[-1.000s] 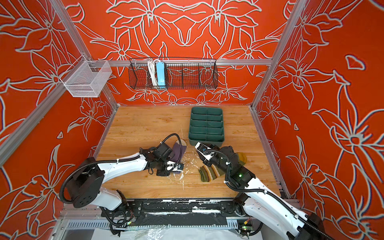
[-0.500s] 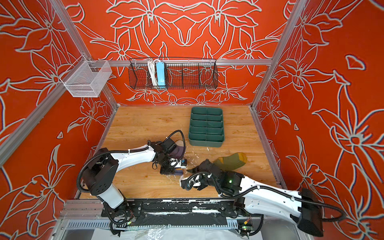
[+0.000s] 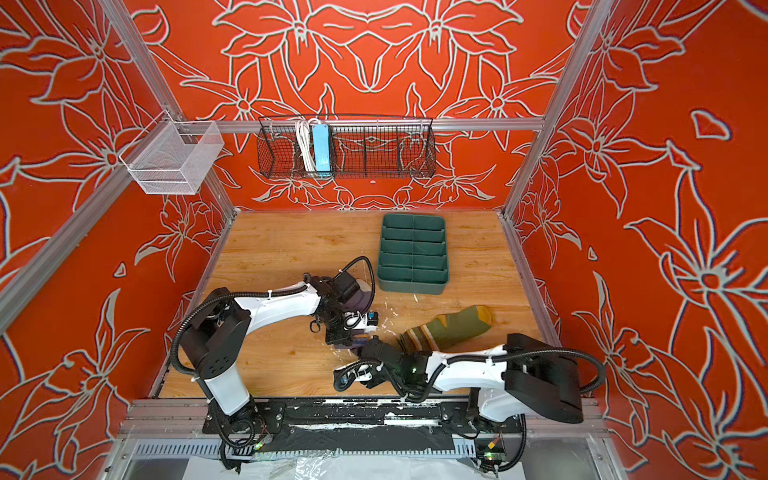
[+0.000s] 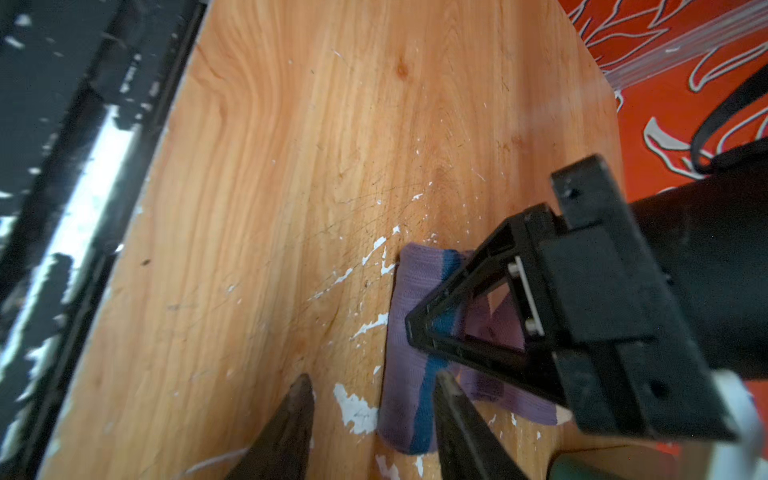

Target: Roll the socks

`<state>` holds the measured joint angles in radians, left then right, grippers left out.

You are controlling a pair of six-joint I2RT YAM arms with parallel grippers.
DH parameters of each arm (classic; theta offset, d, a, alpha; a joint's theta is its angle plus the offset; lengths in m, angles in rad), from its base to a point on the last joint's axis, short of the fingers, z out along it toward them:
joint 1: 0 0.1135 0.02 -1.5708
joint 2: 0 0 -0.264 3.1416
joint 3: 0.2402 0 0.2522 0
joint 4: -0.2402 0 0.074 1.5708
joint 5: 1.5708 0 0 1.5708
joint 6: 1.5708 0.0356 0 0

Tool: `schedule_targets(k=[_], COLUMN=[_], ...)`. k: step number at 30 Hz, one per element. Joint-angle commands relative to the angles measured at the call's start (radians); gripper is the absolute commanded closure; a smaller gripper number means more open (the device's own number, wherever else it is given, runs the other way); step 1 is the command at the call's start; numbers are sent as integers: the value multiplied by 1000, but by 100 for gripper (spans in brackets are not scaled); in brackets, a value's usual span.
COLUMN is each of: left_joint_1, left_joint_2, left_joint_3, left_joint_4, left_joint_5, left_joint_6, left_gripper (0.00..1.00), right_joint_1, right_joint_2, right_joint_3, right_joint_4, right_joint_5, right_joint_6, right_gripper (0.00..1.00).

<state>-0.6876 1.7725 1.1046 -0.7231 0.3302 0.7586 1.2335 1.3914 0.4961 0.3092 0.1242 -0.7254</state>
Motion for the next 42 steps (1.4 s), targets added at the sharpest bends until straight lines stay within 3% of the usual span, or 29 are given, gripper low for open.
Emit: schedule_targets(k=[1,16,23,27,35,42], left_joint_1=[5,5,4,5,5,12], left_joint_2=[15,19,21,17,-34,-209], left_joint_3=[-6,-8,0,7,-6,-107], left_joint_4=[-34,-40,-48,-55,-32,96], left_joint_5=[14,21,24,32,50,-12], left_joint_6=[1,8,11,7,5,6], left_gripper=[100,100,100,100,93,56], right_joint_1=[-36,-97,-100,-100,-100,-109], right_joint_2=[27,129,203,255,259,195], right_joint_3=[-14,-46,-4,10,30,69], right_joint_4=[181,194,224,241,122,-83], right_joint_5=[50,71,57,61,34,-41], right_joint_6=[50,126,123,109,85,71], right_gripper=[51,40,44,58,100,100])
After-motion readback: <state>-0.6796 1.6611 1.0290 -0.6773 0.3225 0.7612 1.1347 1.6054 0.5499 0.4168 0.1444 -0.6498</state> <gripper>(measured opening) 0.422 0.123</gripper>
